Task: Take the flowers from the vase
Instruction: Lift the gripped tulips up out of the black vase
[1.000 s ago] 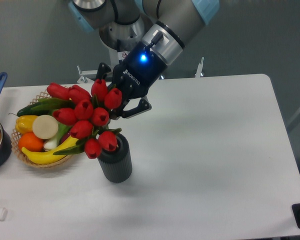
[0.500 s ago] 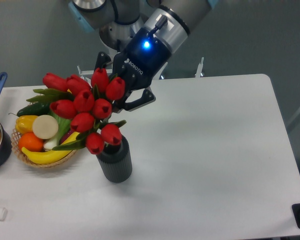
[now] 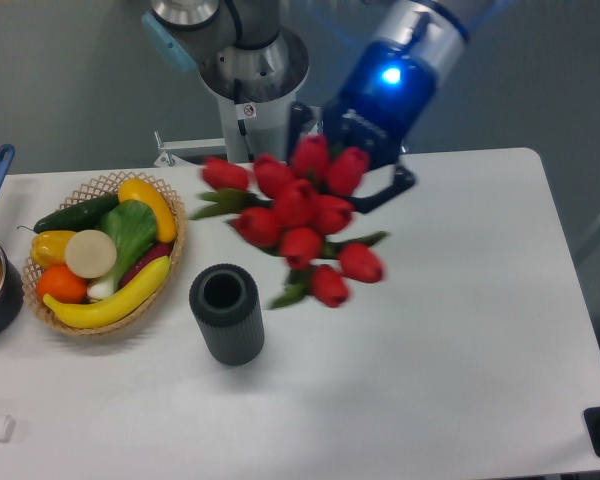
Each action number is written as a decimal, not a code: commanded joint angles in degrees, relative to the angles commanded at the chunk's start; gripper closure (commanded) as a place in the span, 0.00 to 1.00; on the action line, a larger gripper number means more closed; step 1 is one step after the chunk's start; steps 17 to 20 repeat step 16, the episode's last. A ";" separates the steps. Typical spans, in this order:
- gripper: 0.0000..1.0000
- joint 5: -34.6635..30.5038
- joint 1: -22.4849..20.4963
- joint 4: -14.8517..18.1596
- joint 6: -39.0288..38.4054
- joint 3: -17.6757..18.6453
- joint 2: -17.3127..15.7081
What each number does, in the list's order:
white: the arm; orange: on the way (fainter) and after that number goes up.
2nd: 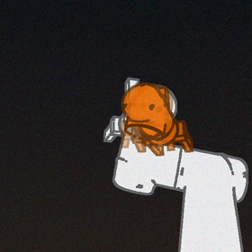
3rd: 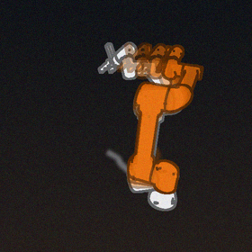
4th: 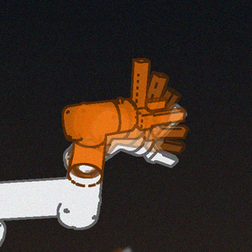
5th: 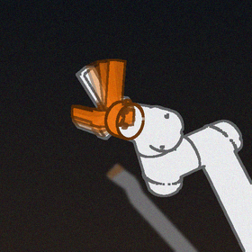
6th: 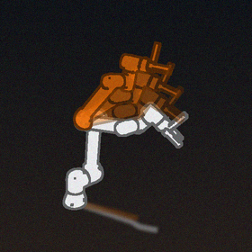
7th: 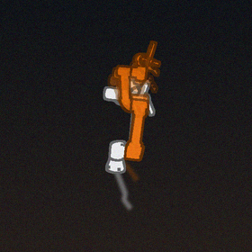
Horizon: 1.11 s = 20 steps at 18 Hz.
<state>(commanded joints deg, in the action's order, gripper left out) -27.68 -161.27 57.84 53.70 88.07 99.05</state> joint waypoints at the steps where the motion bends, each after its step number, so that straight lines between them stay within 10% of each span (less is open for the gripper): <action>1: 0.63 0.00 -0.88 -0.18 0.09 0.00 0.35; 20: 0.63 -0.18 -5.46 -0.53 2.20 0.88 2.11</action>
